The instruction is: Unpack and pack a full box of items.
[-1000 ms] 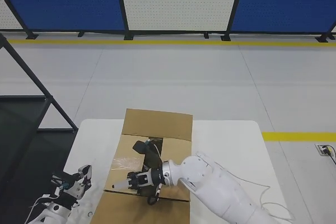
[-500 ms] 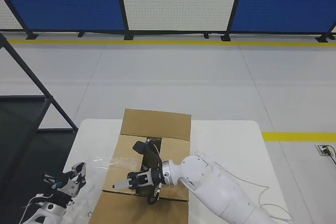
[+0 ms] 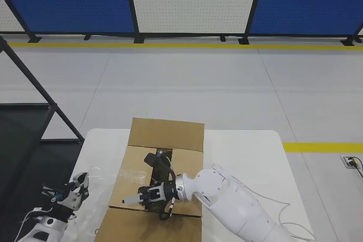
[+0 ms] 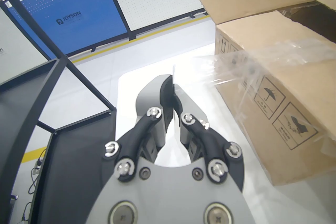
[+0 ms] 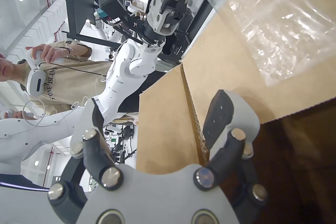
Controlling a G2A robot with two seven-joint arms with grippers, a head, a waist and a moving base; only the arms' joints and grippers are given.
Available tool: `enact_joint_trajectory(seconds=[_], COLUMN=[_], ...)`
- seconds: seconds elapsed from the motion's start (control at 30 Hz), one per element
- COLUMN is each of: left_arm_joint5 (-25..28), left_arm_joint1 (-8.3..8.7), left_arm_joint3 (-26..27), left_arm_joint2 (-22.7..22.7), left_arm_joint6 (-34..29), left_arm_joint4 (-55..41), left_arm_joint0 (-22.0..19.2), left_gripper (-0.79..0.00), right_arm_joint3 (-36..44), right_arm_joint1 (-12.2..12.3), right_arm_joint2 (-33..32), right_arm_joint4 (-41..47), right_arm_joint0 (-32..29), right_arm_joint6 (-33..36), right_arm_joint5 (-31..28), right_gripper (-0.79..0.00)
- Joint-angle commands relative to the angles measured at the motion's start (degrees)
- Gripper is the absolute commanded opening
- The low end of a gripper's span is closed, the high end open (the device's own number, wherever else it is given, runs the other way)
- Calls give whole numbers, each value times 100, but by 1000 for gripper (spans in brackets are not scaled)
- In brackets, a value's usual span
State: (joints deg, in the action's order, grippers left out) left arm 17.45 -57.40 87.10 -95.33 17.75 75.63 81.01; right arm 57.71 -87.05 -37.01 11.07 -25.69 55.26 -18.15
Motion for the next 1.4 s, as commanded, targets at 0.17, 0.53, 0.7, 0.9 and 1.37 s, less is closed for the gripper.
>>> enact_joint_trajectory(seconds=[0.17, 0.53, 0.7, 0.9, 1.37], left_arm_joint5=[31, 42, 65, 79, 94], left_arm_joint1=[-11, -31, -41, -56, -89], left_arm_joint3=[-27, -12, 17, 58, 61], left_arm_joint2=[-62, -123, -118, -86, -49], left_arm_joint6=[11, 14, 0, -20, -20], left_arm_joint4=[-38, -43, -10, 16, 38], left_arm_joint0=[1, 12, 30, 17, -26], left_gripper=[-785, -785, -785, -785, -785], right_arm_joint3=[-148, -316, -58, 629, 557], right_arm_joint1=[-53, -120, -17, 190, 215], right_arm_joint2=[-16, -89, -312, -665, -761], right_arm_joint4=[-28, -175, -391, -801, -569], right_arm_joint0=[35, 97, 11, -290, -504], right_arm_joint6=[38, -59, -49, 38, 332], right_arm_joint5=[103, 149, 366, 915, 1416], right_gripper=[0, 0, 0, 0, 0])
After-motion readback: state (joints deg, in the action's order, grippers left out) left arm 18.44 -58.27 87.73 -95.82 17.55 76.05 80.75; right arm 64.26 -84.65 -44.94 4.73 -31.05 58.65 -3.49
